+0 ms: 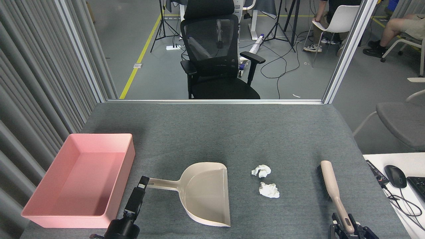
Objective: Sweep and dump garbage into bin
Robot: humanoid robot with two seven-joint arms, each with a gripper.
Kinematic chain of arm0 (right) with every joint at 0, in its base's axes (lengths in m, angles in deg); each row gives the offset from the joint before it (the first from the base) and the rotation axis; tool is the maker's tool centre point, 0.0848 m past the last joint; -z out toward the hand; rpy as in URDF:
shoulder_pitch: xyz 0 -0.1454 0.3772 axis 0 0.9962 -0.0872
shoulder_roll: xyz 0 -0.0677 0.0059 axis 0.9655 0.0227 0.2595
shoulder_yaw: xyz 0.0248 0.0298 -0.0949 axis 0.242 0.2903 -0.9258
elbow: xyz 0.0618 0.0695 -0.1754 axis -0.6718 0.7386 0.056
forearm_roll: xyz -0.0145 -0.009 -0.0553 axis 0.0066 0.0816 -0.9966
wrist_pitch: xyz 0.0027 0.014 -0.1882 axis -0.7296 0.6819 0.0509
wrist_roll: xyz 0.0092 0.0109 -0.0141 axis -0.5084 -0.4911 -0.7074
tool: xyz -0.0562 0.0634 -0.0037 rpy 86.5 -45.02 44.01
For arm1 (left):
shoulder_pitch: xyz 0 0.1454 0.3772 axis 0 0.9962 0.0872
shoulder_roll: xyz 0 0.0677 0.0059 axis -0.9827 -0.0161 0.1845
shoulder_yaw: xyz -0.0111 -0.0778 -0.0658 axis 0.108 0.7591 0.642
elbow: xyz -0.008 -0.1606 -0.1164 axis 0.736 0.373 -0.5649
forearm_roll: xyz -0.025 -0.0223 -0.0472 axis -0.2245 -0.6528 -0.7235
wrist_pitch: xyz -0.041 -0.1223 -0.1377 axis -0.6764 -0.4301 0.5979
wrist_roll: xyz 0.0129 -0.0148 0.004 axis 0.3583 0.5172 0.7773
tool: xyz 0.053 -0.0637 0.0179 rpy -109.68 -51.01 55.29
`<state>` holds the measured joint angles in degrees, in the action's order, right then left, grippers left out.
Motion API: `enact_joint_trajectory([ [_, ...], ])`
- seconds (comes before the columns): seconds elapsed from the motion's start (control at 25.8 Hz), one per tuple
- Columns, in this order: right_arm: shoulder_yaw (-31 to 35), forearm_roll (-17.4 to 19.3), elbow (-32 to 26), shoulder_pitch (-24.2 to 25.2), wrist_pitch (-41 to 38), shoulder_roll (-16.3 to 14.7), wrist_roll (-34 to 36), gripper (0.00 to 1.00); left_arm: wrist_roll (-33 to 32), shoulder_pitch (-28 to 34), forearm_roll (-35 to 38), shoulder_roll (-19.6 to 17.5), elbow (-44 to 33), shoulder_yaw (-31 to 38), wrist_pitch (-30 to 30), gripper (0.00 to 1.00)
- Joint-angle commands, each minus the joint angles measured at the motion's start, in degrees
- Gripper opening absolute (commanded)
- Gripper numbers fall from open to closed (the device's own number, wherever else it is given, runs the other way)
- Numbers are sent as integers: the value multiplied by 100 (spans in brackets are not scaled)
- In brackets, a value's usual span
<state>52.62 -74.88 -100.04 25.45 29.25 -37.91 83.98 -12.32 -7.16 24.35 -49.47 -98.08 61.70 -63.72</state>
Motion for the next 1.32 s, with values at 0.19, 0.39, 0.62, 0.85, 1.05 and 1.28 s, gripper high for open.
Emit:
enact_joint_trajectory([
  [0.19, 0, 8, -8, 20, -5, 3, -12, 31, -10, 9, 0, 0, 9, -14, -16, 99],
  [0.39, 0, 26, -16, 29, -14, -5, -3, 20, 8, 44, 0, -9, 9, -14, -16, 99],
  [0.62, 0, 17, -78, 46, -22, -5, 23, 9, 61, 70, 0, -9, 53, -23, -16, 99],
  [0.85, 9, 43, -87, 55, -22, 12, 173, 7, 78, 62, -26, 9, 414, -31, 2, 99],
  [1.05, 9, 52, -87, 64, -22, 12, 182, 7, 263, 9, -26, 26, 677, -49, 169, 99],
  [1.28, 9, 61, -104, 64, -22, 12, 208, 6, 588, -281, -18, 61, 1275, -330, 424, 99],
])
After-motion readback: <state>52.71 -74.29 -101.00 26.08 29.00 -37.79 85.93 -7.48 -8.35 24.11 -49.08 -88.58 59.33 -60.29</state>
